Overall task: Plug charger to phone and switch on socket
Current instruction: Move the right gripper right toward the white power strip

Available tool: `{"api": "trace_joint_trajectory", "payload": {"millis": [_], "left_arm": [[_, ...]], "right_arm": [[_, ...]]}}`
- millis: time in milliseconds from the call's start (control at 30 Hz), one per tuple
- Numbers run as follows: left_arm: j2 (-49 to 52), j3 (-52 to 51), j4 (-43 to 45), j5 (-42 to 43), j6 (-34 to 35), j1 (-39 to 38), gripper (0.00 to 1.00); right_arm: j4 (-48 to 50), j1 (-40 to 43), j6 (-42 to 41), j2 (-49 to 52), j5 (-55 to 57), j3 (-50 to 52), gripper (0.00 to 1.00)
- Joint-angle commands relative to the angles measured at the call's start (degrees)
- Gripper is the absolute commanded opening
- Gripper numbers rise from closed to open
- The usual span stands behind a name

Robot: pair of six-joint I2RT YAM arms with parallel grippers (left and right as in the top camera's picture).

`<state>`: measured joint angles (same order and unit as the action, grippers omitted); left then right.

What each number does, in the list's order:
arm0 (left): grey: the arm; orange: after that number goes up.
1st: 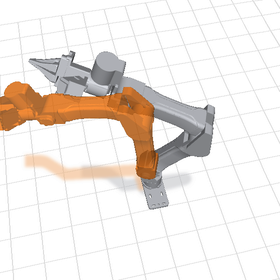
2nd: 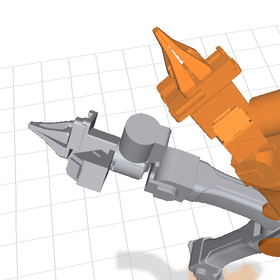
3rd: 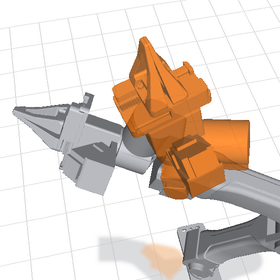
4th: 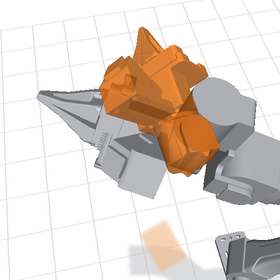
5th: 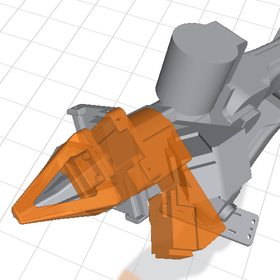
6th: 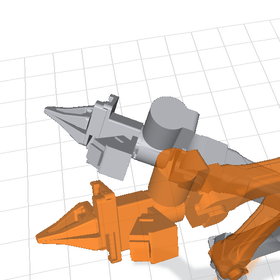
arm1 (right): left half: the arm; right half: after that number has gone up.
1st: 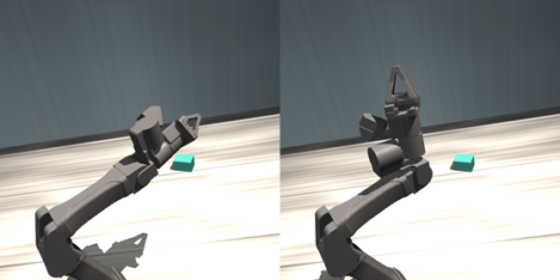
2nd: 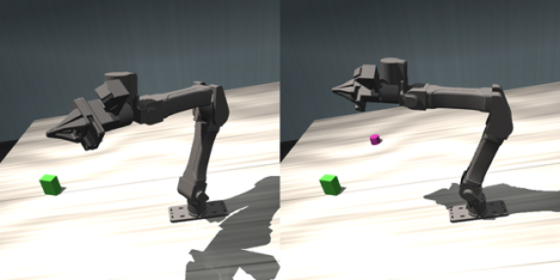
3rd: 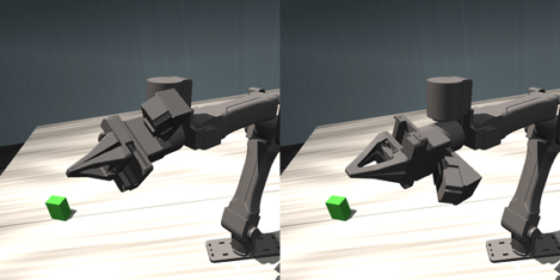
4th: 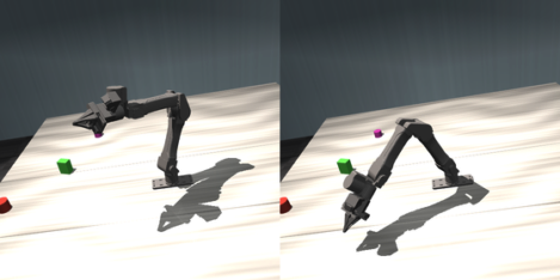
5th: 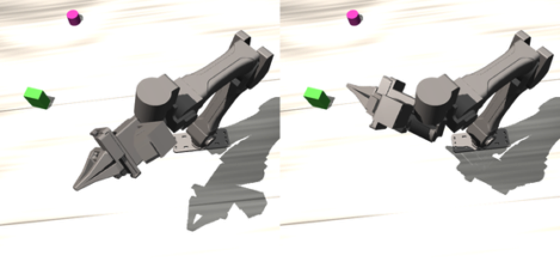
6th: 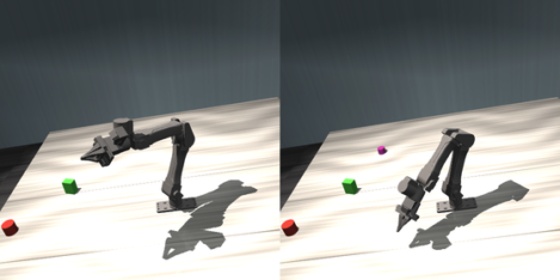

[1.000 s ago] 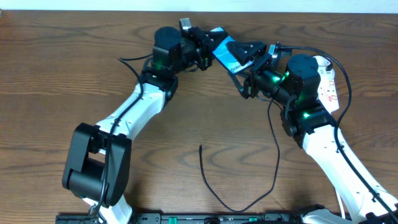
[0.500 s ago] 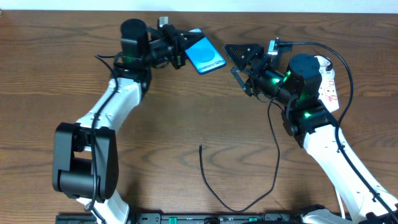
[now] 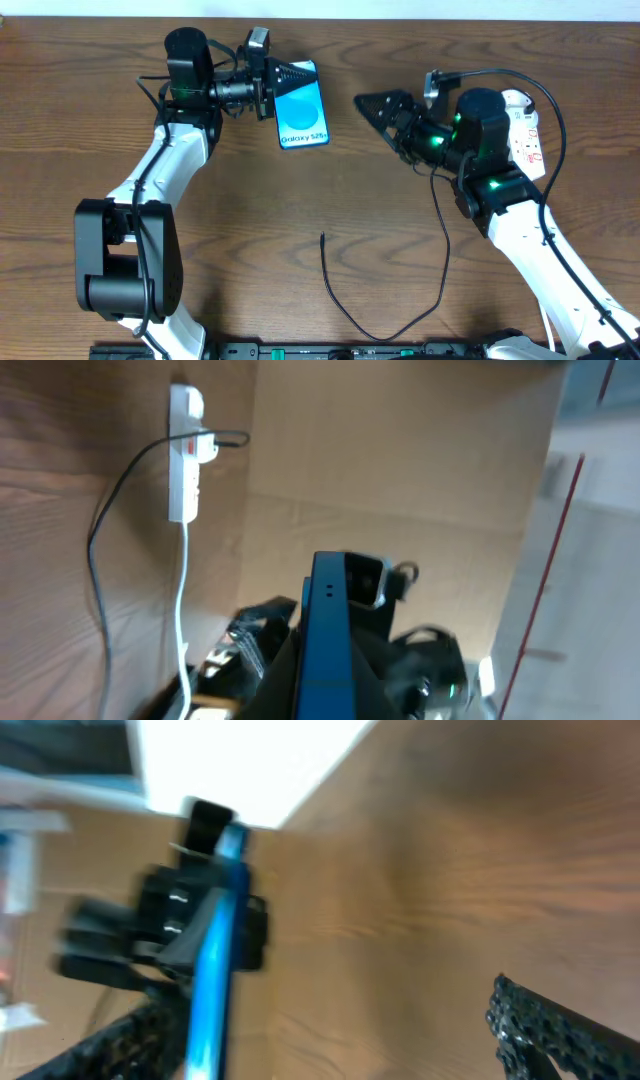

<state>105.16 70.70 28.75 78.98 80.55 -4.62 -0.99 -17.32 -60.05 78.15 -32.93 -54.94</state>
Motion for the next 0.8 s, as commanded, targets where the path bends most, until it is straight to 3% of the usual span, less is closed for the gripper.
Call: {"api": "trace_joint_trajectory", "payload": {"millis": [0,233,767], "left_arm": [[-1.2,0.4,0.4,4.7,-7.5,0.1,0.07],[-1.2,0.4,0.5,8.0,-17.6,0.1,0.07],[-1.2,0.4,0.5,8.5,-18.6,0.1,0.07]], "right_arm": [[-4.8,0.0,9.8,-0.4,1.3,-1.1,0.96],[-21.8,0.0,17.2,-0.4,10.9,-1.1,0.95],[-45.5,0.0,20.3,-0.4,23.7,-2.8,0.87]]}}
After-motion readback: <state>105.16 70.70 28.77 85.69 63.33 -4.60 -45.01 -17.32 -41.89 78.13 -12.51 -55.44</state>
